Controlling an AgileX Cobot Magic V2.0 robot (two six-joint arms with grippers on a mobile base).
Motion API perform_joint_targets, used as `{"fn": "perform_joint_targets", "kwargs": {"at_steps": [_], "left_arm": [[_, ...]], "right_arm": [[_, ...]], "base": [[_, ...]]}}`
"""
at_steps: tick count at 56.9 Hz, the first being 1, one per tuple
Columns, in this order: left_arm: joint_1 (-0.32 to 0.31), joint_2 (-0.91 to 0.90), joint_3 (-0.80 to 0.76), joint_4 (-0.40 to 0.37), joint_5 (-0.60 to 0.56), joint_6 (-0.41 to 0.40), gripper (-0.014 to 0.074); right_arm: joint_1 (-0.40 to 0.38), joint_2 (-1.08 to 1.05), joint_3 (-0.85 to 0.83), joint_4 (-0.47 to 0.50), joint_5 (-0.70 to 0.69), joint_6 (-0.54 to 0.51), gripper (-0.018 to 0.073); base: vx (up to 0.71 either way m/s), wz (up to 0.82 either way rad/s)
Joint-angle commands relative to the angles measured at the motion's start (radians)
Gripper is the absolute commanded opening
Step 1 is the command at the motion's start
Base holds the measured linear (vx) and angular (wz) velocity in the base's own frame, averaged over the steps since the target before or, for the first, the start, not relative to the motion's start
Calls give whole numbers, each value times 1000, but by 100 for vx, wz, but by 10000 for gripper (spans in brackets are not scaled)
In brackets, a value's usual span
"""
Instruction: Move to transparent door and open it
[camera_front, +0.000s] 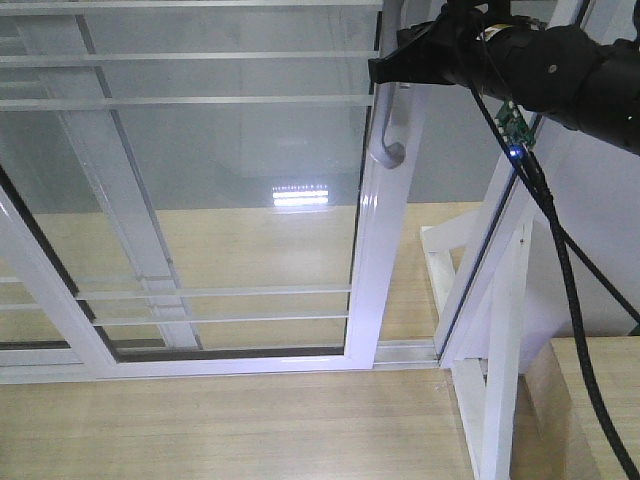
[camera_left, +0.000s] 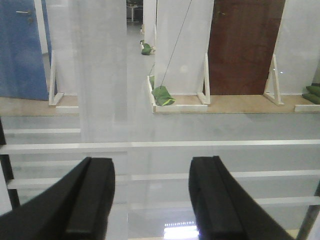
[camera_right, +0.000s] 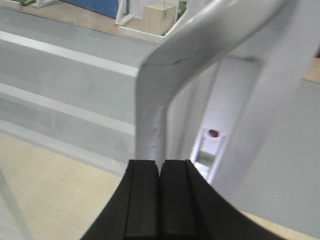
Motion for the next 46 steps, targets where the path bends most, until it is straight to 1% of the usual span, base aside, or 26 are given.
{"fn": "perform_joint_targets", "kwargs": {"at_steps": [1, 8, 17, 25, 30, 35, 38, 40, 43, 45, 46], "left_arm": [[-5, -7, -39, -3, -57, -7, 471], [-5, -7, -39, -3, -37, 0, 471], [-5, -7, -39, -3, -9, 0, 471], [-5, -8, -38, -4, 54, 0, 471], [-6, -10, -33, -7, 87, 0, 471], [-6, -10, -33, -33, 112, 5, 471], [-12, -10, -33, -67, 116, 38, 471], [-26, -9, -33, -97, 120, 82, 471], [-60, -4, -33, -161, 123, 183, 471], [-85, 5, -33, -206, 128, 279, 471], [-101, 10, -33, -237, 128, 311, 471]], "right_arm": [[-2, -101, -35, -7, -37, -16, -9], [-2, -176, -35, -7, 23, -17, -9], [-2, -295, -31, -3, 143, -16, -6], [-2, -370, -25, -3, 240, -16, -6], [-2, -434, 43, 3, 195, -16, -6], [-2, -519, 189, 21, 97, -16, -4], [-2, -578, 294, 37, 32, -16, -5], [-2, -616, 360, 45, 0, -16, -5], [-2, -677, 460, 61, -49, -16, -5], [-2, -713, 518, 71, -79, -16, -5], [-2, -733, 549, 76, -93, -16, -5]], "base": [[0, 0], [0, 0], [0, 0], [0, 0], [0, 0], [0, 0], [0, 0], [0, 0], [0, 0], [0, 0], [0, 0]]}}
